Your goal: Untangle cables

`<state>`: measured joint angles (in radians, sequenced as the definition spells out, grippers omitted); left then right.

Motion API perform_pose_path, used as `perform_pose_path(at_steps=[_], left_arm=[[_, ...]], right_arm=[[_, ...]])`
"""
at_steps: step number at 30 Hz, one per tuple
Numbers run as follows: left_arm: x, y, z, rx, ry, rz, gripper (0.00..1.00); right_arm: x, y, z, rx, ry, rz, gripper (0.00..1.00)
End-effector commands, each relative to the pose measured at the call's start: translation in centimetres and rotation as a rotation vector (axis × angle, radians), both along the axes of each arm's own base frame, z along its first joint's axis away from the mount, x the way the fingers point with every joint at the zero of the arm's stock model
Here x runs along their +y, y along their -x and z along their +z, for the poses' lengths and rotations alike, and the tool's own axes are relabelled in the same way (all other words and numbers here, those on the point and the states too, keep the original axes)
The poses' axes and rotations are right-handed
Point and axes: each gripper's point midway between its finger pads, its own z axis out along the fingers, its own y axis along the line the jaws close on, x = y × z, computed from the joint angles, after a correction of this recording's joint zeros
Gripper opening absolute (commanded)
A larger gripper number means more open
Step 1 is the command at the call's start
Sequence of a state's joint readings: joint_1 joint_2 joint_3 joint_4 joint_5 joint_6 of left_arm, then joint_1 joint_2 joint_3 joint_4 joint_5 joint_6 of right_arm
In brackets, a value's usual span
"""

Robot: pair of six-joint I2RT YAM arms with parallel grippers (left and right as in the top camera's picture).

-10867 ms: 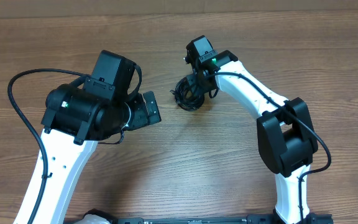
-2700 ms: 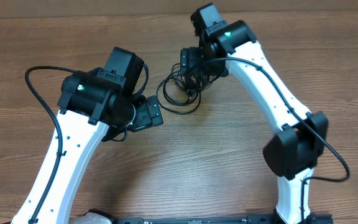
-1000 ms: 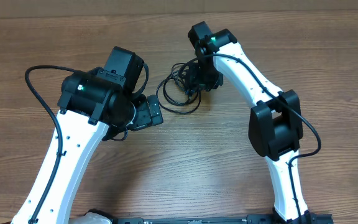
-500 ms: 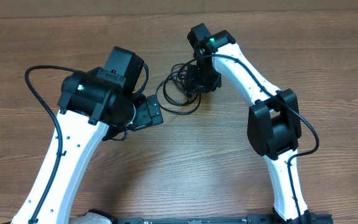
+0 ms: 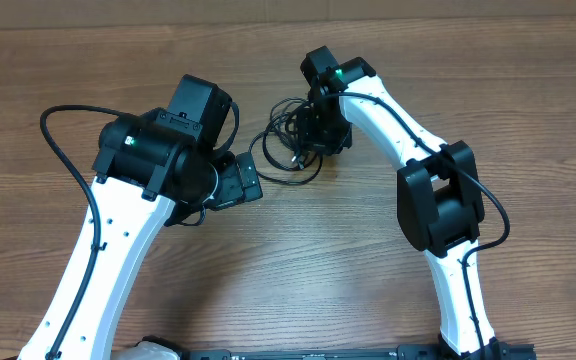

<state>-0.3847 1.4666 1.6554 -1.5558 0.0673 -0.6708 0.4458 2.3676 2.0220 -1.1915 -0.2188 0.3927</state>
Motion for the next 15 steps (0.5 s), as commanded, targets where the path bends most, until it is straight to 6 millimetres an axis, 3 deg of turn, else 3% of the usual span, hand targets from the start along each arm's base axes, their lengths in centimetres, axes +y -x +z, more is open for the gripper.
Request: perform_pose_path(at_steps=[1,4,15], left_arm=[[0.21,-0.09,-0.04,-0.009,-0.018,-0.019,1.0],[0.21,-0.07,-0.05,-0.008,-0.018,-0.019,1.0],[0.21,-0.09,-0.04,-0.009,-0.018,-0.018,1.0]], right_arm=[[0.34,0.29,-0.82,0.024,-0.021,-0.001,0.38],[-0.01,-0.07,-0.93,0.006,0.001,-0.004,0.38],[-0.36,0.05,-1.2,0.007,0.021,-0.005,0.19]])
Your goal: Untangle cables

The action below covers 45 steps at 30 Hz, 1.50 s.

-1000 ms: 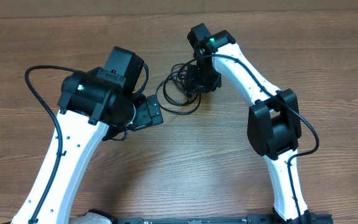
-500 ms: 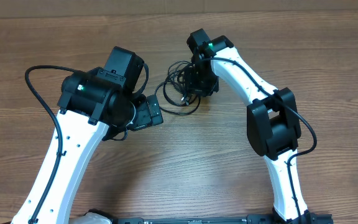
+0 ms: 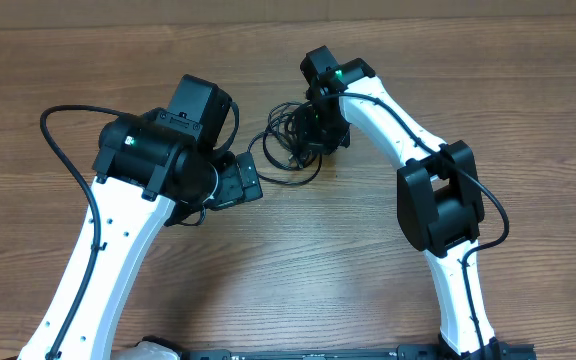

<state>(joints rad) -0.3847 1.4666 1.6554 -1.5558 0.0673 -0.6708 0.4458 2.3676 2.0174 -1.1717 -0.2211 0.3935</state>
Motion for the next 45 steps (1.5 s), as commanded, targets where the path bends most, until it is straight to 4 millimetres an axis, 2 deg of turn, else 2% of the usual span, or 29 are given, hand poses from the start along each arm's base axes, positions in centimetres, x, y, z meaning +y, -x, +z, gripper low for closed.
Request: perform_pose_path(at_steps=[1,3,8,11,13,17,20,24,29,33,41,45], left_arm=[[0.2,-0.1,0.0,-0.009,-0.018,-0.018,1.0],[0.2,-0.1,-0.1,-0.009,-0.018,-0.019,1.0],[0.2,-0.1,-0.1,-0.009,-0.018,-0.019,0.99],[0.1,-0.2,0.0,-0.014,-0.015,-0.018,1.0],[0.1,-0.3,0.0,-0.017,-0.014,-0.018,1.0],[0.1,-0.3,0.0,-0.018,-0.013,-0.018,1.0],[0.1,-0.3,0.0,-0.019,-0.013,-0.018,1.0],[0.1,-0.3,0.0,-0.019,-0.013,-0.018,0.99],[0.1,-0.3,0.0,-0.019,-0.013,-0.018,1.0],[0.1,-0.3,0.0,-0.019,-0.013,-0.018,1.0],[0.1,-0.4,0.0,-0.021,-0.015,-0.018,1.0],[0.5,-1.1,0.1,-0.056,-0.039,-0.01,1.0]], right_arm=[[-0.4,0.4,-1.1,0.023,0.021,-0.003,0.14],[-0.4,0.4,-1.1,0.024,0.021,-0.003,0.05],[-0.5,0.2,-0.3,0.018,0.019,-0.008,0.04],[-1.0,-0.7,2.7,0.001,0.011,-0.023,0.04],[-1.2,-1.2,5.1,-0.026,-0.001,-0.028,0.04],[-1.2,-1.9,11.4,-0.113,-0.041,-0.025,0.04],[-0.7,-1.6,16.7,-0.207,-0.104,0.048,0.04],[-1.1,-0.5,24.1,-0.35,-0.163,0.057,0.04],[-1.1,1.1,28.7,-0.429,-0.238,0.072,0.04],[-1.1,2.1,30.5,-0.46,-0.271,0.079,0.04],[0.5,3.4,31.3,-0.416,-0.382,0.127,0.04],[1.8,4.5,32.0,-0.398,-0.47,0.204,0.04]])
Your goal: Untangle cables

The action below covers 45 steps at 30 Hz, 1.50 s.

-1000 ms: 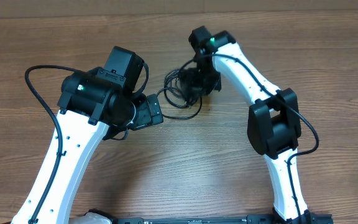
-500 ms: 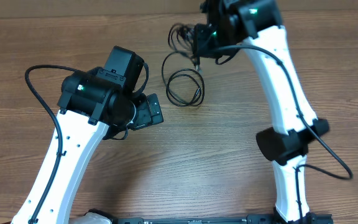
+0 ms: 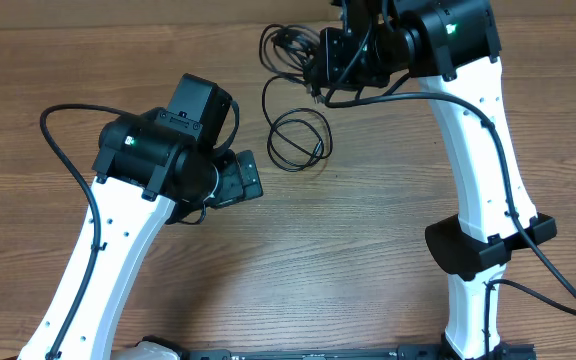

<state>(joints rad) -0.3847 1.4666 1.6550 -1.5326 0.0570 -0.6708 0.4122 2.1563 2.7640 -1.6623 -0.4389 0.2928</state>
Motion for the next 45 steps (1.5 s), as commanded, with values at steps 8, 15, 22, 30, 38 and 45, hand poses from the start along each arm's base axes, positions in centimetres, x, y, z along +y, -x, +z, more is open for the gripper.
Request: perform_pose_path(at_steps=[8,15,22,30,38,45], left_arm=[[-0.1,-3.2,0.8,-0.161,-0.053,-0.142,1.0],[-1.2,-6.1,2.0,-0.293,-0.032,-0.184,0.97],[-2.7,-9.8,1.8,-0.379,-0.007,-0.18,1.0],[-4.6,-12.8,3.3,-0.501,0.06,-0.194,1.0],[-5.7,-15.3,4.6,-0.607,0.092,-0.189,0.72],[-5.8,-15.7,4.5,-0.613,0.094,-0.188,0.2]], right_arm=[[0.2,2.6,5.2,-0.084,-0.141,0.086,0.04],[-0.9,5.1,10.3,-0.224,-0.192,0.091,0.04],[-1.8,7.4,13.2,-0.295,-0.225,0.086,0.04],[-1.6,7.9,13.6,-0.264,-0.261,0.082,0.04],[-1.0,8.5,14.3,-0.261,-0.307,0.125,0.04],[-1.0,8.3,14.3,-0.268,-0.303,0.117,0.04]])
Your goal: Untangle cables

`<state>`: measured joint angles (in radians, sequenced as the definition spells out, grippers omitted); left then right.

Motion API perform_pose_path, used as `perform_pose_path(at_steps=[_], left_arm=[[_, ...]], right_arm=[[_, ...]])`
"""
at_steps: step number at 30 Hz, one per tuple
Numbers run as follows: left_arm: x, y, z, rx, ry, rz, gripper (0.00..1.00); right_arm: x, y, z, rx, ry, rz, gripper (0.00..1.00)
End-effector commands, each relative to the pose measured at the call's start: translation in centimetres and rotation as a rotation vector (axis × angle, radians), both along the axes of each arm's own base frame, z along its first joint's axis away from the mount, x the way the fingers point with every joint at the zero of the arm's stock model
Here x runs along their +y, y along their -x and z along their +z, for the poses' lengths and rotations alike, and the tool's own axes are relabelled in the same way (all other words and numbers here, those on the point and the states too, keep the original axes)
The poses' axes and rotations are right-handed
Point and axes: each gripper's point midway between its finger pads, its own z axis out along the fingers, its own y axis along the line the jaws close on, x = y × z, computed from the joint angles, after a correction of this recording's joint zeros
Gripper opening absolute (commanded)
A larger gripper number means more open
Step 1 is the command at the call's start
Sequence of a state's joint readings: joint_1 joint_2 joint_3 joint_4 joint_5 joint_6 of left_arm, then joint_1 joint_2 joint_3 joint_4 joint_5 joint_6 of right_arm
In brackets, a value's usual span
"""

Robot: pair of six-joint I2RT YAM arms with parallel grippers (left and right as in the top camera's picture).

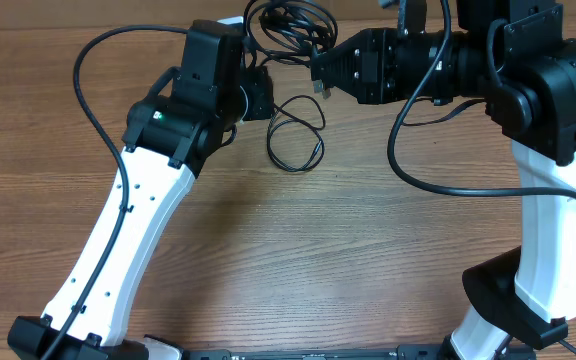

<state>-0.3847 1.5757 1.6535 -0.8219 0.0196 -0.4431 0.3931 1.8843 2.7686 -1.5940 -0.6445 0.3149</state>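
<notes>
A tangle of thin black cables (288, 22) hangs at the top of the overhead view. My right gripper (318, 72) is shut on it and raised high, close to the camera. A plug (319, 90) dangles just below its fingers. One strand runs down to a loose cable loop (296, 138) lying on the wooden table (298, 260). My left gripper (259, 97) sits just left of that strand, level with the top of the loop. Its jaws are hidden by its own body.
The left arm's white links (128, 230) cross the left half of the table. The right arm's large black and white body (548, 110) fills the upper right. Each arm's own black supply cable arcs beside it.
My left gripper has moved from the table's middle left up to the hanging strand. The right arm has risen further towards the camera, carrying the tangle higher in the view.
My right gripper was down on the tangle at the table's centre, and the left gripper rested beside it. Then the right gripper held the tangle lifted toward the far edge, with one loop left on the table. Now it is higher still and the left gripper is at the strand.
</notes>
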Motion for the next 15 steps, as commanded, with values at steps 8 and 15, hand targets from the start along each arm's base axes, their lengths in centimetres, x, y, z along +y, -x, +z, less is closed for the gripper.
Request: perform_pose_path(at_steps=[8,15], left_arm=[[2.0,-0.5,-0.7,-0.002,-0.09,0.087,0.04],[6.1,-0.1,-1.7,0.029,-0.228,0.234,0.04]], right_arm=[[-2.2,-2.4,-0.2,-0.055,0.079,-0.174,0.04],[-7.1,-5.6,-1.3,-0.051,0.181,-0.437,0.04]])
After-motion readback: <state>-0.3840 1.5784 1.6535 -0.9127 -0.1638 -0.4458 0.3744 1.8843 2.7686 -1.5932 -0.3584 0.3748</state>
